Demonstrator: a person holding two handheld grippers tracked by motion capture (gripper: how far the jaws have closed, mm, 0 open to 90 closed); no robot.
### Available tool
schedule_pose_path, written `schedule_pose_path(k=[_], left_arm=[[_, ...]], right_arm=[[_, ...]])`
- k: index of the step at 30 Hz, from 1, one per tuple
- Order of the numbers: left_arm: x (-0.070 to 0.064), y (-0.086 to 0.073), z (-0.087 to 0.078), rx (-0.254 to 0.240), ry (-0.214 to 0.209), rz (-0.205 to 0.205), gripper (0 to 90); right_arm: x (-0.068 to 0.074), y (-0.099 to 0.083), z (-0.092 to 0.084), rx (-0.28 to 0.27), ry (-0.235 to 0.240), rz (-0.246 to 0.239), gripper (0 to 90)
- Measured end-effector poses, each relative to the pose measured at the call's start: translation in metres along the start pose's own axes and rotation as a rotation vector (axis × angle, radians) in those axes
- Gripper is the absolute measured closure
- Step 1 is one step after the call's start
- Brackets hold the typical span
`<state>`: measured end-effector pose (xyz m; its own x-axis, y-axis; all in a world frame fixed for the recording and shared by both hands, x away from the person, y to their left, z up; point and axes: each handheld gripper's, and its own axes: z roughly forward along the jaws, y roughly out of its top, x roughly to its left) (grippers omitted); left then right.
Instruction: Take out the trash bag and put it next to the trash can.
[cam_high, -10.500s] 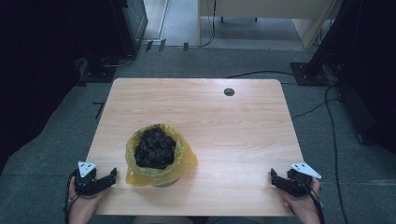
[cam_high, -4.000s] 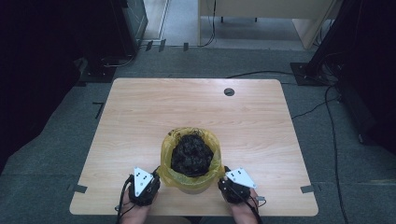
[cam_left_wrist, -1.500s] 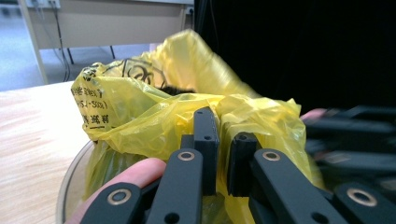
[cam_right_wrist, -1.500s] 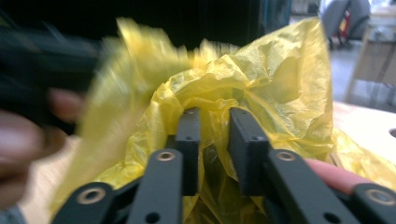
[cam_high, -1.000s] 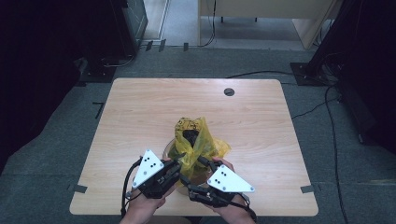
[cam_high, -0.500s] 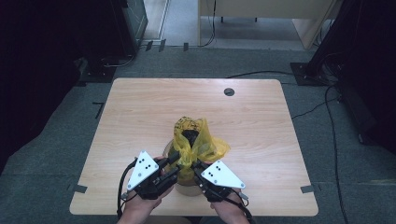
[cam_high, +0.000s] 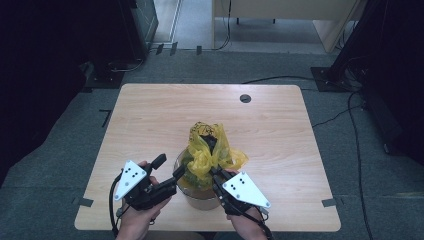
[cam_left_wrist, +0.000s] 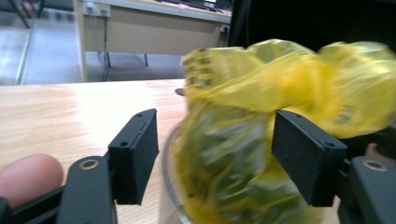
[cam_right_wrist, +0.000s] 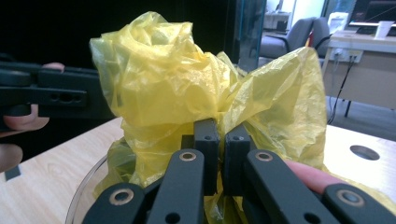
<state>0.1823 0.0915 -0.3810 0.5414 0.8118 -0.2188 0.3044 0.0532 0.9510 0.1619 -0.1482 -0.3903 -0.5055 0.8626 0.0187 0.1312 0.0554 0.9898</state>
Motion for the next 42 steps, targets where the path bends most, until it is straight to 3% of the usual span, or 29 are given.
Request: schedule_pose_path(k=[7,16,25,29,33,37,42], left_arm=[[0.022,-0.012,-0.005,0.010,0.101,-0.005,27.4],[0.061,-0.041,-0.007,0.116,0.242,-0.012,24.0],[0.103,-0.092,0.002,0.311,0.388,0.037,10.9],[0.120,-0.104,0.001,0.373,0.462,0.027,10.2],[0.132,-0.112,0.001,0.422,0.548,0.069,9.1],[0.142,-0.118,0.002,0.449,0.569,0.055,9.1],[0.148,-0.118,0.004,0.439,0.554,-0.008,8.8]], right_arm=[[-0.001,0.004,-0.003,-0.045,-0.008,0.002,88.8],[-0.003,0.011,-0.007,-0.081,-0.021,0.005,88.8],[-0.005,0.017,-0.009,-0.100,-0.035,0.006,88.8],[-0.008,0.019,-0.010,-0.106,-0.039,0.006,88.8],[-0.010,0.022,-0.012,-0.113,-0.047,0.009,88.8],[-0.013,0.025,-0.013,-0.123,-0.055,0.012,88.8],[-0.019,0.032,-0.015,-0.142,-0.079,0.016,88.8]])
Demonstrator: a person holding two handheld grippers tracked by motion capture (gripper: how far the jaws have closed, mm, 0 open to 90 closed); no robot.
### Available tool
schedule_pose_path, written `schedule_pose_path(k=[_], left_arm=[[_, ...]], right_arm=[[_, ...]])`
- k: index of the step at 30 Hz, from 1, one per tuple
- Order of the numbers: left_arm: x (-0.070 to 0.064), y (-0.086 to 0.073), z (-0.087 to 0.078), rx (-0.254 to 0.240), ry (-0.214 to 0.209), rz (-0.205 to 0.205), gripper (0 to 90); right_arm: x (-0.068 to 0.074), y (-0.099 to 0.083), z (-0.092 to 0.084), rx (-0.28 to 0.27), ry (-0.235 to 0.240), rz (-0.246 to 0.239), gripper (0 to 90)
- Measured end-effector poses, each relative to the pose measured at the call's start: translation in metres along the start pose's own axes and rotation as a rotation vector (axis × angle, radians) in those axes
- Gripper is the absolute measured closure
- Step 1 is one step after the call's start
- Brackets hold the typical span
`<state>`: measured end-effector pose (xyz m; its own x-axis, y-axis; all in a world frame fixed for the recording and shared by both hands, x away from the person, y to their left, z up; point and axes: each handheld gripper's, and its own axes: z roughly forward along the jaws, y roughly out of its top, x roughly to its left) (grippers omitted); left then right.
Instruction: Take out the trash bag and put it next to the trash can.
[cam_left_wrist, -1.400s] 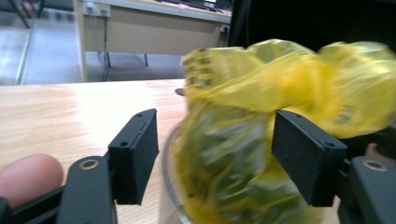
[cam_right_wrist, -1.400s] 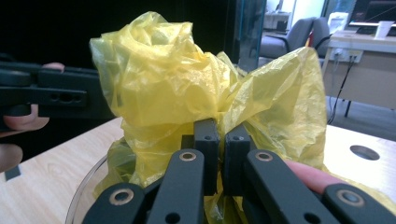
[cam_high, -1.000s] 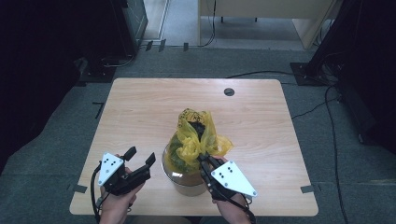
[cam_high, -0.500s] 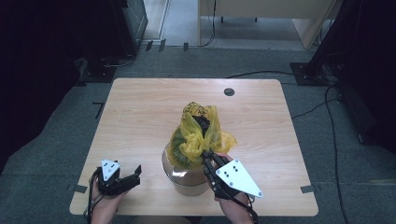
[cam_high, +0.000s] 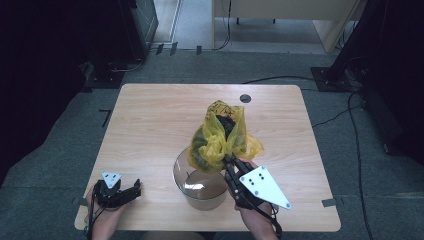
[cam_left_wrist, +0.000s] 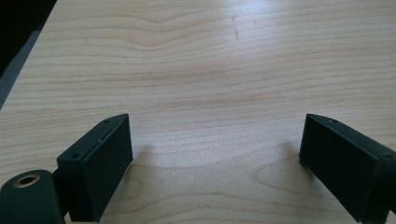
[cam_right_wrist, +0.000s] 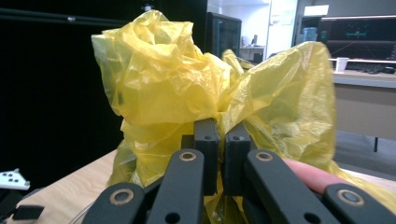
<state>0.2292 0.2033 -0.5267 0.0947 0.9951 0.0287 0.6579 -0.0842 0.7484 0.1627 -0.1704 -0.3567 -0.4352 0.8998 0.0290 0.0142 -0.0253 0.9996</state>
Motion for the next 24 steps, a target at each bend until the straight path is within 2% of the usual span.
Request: schedule_pose_path(k=[2,9,14,21,24], left_arm=[[0.002,0.000,0.001,0.008,-0.017,-0.027,8.8],[0.002,0.001,0.002,0.009,-0.014,-0.031,9.0],[0.002,0.001,0.003,0.006,-0.012,-0.035,9.0],[0.001,0.002,0.003,0.005,-0.009,-0.038,9.0],[0.001,0.002,0.003,0.007,-0.010,-0.035,9.0]], right_arm=[[-0.004,0.003,-0.001,-0.011,-0.010,0.002,88.8],[-0.018,0.015,-0.004,-0.038,-0.053,0.010,88.8],[-0.037,0.018,-0.006,-0.048,-0.092,0.019,88.7],[-0.066,-0.004,0.005,0.008,-0.187,0.017,88.7],[-0.076,-0.017,0.014,0.039,-0.215,0.043,88.8]])
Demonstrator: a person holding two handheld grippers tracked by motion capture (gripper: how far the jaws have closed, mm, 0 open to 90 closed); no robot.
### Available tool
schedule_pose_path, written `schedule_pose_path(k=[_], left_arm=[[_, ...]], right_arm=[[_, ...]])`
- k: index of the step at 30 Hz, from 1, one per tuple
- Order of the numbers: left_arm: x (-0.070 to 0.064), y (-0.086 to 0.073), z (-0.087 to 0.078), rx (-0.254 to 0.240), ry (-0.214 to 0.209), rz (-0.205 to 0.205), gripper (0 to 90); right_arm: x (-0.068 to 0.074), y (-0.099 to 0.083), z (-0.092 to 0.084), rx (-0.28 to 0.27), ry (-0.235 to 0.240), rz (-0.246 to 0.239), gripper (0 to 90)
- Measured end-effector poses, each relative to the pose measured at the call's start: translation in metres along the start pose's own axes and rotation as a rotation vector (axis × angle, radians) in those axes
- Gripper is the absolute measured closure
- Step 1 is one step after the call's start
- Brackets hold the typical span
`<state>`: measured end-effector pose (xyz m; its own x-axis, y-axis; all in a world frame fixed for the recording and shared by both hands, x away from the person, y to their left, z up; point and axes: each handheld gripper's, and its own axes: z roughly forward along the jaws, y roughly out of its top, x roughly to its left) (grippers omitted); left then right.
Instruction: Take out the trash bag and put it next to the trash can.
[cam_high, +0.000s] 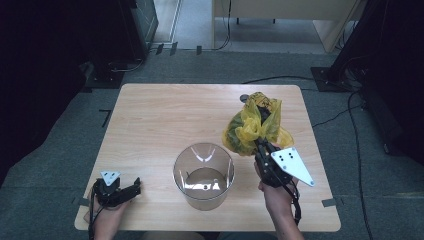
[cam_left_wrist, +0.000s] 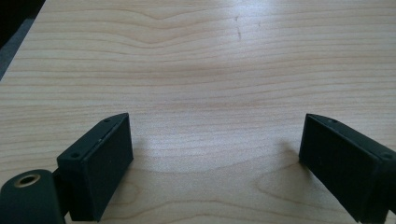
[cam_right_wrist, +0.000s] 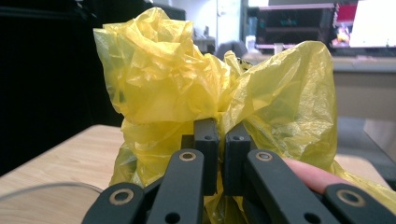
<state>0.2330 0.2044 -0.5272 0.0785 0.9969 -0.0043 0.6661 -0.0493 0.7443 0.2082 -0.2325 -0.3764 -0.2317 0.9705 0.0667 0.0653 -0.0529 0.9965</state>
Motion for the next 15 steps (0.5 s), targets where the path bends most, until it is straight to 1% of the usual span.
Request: schedule_pose_path(k=[3,6,7,8,10,12,13,14,15], left_arm=[[0.000,0.000,0.000,0.000,0.000,-0.001,9.0],[0.000,0.000,0.000,0.000,0.000,-0.001,9.1],[0.000,0.000,0.000,0.000,0.000,-0.001,9.1],[0.000,0.000,0.000,0.000,0.000,-0.001,9.1],[0.000,0.000,0.000,0.000,-0.001,0.001,9.1],[0.000,0.001,0.000,0.001,-0.002,0.002,9.1],[0.000,0.001,0.001,0.001,-0.002,0.002,9.1],[0.000,0.001,0.001,0.000,-0.003,0.003,9.1],[0.000,0.001,0.001,0.001,-0.004,0.006,9.1]], right_arm=[[-0.006,-0.012,0.014,0.044,0.000,0.040,88.7],[-0.011,-0.023,0.027,0.078,0.013,0.071,88.7],[-0.011,-0.027,0.031,0.087,0.017,0.071,88.7],[-0.011,-0.027,0.031,0.087,0.017,0.071,88.7],[-0.012,-0.033,0.039,0.100,0.034,0.079,88.7],[-0.012,-0.040,0.046,0.113,0.069,0.088,88.7],[-0.011,-0.047,0.054,0.141,0.125,0.110,88.6],[-0.011,-0.047,0.054,0.141,0.125,0.110,88.6],[-0.011,-0.055,0.062,0.186,0.189,0.124,88.5]])
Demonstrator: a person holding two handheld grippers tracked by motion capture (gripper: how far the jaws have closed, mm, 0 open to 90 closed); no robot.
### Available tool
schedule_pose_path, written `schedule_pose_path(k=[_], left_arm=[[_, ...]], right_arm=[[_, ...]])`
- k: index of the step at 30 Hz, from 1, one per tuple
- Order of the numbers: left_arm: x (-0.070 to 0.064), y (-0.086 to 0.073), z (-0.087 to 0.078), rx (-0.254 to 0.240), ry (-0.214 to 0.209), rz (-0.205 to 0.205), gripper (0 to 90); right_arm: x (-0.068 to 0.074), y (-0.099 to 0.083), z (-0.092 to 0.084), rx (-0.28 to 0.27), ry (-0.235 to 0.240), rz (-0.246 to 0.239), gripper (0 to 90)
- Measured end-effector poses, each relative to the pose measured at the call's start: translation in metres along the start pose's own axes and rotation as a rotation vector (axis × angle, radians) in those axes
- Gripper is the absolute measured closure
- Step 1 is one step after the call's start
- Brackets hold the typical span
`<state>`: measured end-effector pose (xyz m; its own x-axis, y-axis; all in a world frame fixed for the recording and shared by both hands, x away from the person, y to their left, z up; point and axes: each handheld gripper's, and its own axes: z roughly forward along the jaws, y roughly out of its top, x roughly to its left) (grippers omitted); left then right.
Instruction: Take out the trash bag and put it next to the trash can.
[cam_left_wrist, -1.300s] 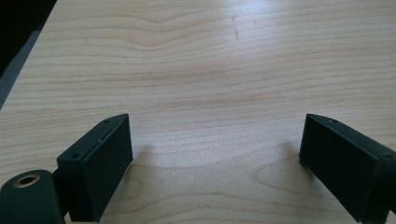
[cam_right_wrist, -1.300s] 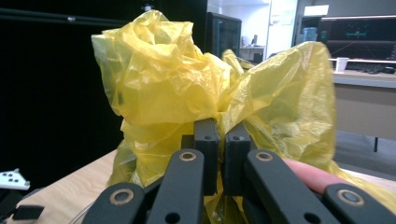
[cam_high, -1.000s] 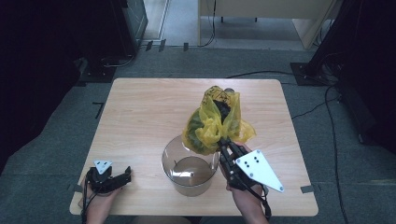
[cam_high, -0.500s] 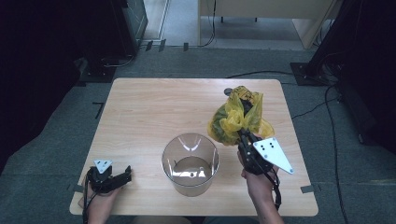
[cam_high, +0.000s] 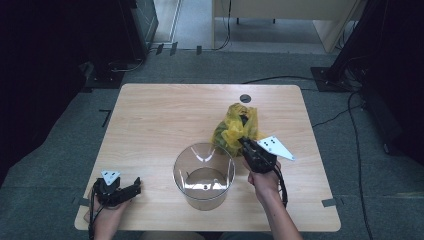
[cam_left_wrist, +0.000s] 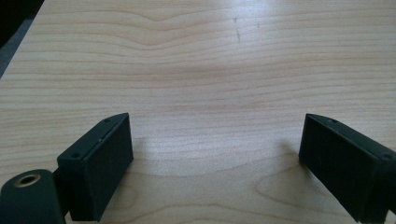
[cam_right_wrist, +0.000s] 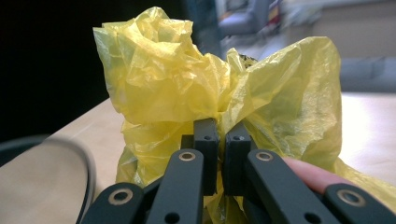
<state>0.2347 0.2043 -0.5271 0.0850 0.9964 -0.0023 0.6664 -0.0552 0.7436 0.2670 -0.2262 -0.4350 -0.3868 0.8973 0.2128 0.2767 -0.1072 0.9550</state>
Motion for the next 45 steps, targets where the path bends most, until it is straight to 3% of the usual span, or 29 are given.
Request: schedule_pose_path(k=[1,2,4,9,13,14,15,18,22,26,29,38,45], left_arm=[[0.000,0.000,0.000,0.001,-0.001,0.001,9.1],[0.000,0.001,0.001,0.001,-0.001,0.001,9.1],[0.000,0.001,0.001,0.001,-0.001,0.001,9.1],[0.000,0.001,0.001,0.001,-0.002,0.001,9.1],[0.000,0.001,0.001,0.000,-0.005,0.004,9.2],[0.000,0.000,0.001,0.000,-0.006,0.005,9.2],[0.000,0.000,0.001,0.000,-0.006,0.005,9.2],[0.000,0.000,0.000,-0.001,-0.007,0.006,9.2],[0.000,0.000,0.000,-0.001,-0.007,0.006,9.2],[0.000,0.000,0.000,-0.001,-0.007,0.006,9.2],[0.000,0.000,0.000,-0.001,-0.007,0.007,9.2],[0.000,0.000,0.000,-0.001,-0.007,0.006,9.2],[0.000,0.000,0.000,0.000,-0.008,0.007,9.2]], right_arm=[[0.000,0.000,0.000,0.000,0.000,0.000,88.5],[-0.002,-0.007,0.006,0.039,0.034,-0.003,88.4],[-0.004,-0.012,0.010,0.064,0.060,-0.001,88.2],[-0.006,-0.019,0.013,0.084,0.108,-0.012,85.5],[-0.009,-0.022,0.012,0.090,0.118,0.006,76.1],[-0.012,-0.022,0.010,0.087,0.115,0.025,66.6],[-0.012,-0.022,0.010,0.087,0.115,0.025,66.6],[-0.019,-0.020,0.004,0.092,0.104,0.051,51.0],[-0.022,-0.020,-0.001,0.089,0.104,0.051,43.6],[-0.024,-0.019,-0.013,0.066,0.090,0.038,26.7],[-0.023,-0.016,-0.020,0.057,0.077,0.037,19.2],[-0.023,-0.014,-0.036,0.061,0.019,-0.016,15.2],[-0.038,-0.016,-0.054,0.059,-0.013,0.000,15.2]])
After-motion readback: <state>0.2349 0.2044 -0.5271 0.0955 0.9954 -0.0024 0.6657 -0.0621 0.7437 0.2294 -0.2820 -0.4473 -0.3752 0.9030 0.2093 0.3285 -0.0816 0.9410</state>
